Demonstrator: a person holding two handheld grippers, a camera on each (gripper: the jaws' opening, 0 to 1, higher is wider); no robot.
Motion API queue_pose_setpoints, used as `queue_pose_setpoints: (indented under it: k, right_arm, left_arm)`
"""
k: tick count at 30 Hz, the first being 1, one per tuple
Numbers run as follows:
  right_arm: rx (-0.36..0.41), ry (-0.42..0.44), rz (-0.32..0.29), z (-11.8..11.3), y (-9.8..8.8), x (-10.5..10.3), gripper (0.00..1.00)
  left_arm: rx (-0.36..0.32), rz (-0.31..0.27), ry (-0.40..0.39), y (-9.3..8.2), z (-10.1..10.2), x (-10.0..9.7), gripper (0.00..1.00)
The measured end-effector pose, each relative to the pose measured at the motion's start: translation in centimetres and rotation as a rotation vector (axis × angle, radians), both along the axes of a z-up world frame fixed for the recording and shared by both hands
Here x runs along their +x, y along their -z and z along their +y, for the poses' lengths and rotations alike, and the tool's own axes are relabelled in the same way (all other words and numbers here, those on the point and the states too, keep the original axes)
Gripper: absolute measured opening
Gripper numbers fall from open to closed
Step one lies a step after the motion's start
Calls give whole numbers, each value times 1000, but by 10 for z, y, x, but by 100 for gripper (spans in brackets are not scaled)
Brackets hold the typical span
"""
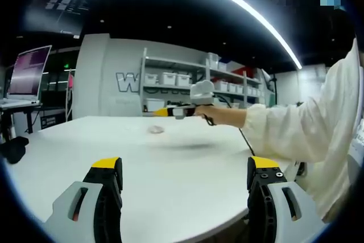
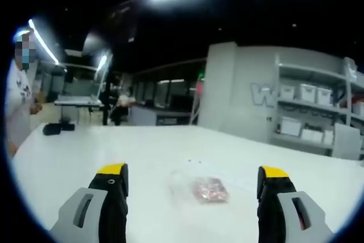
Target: Open the resealable bag by pulling the two sides of the seal apart until the entire bag opening is separated and visibly accessible.
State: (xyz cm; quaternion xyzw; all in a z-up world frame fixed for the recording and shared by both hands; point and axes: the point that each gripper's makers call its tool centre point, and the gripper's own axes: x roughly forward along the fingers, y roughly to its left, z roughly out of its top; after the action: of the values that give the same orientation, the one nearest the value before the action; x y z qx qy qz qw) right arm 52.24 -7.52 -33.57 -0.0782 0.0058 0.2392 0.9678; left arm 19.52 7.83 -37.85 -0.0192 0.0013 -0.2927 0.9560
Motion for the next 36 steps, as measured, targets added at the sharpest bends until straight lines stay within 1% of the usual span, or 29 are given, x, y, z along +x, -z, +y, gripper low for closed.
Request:
queue_pose_setpoints:
  k: [5, 9, 19, 28, 36]
  right_arm:
    - [-4, 6, 13, -6, 5, -3, 95]
    - [14, 8, 19, -8, 4, -5, 95]
    - [7, 6, 17, -12, 5, -12, 95]
    - [12, 14, 21, -21, 7, -21, 94]
    - [0, 10, 16, -26, 9, -32, 94]
  left_arm:
    - [1, 1, 4, 0, -1, -1, 89]
    - [0, -2, 7, -1, -2, -1, 89]
    - [1, -5, 15, -2, -4, -2, 89]
    - [-2, -5, 17, -2, -4, -3, 89]
    - [-2, -3, 19, -1, -5, -3, 89]
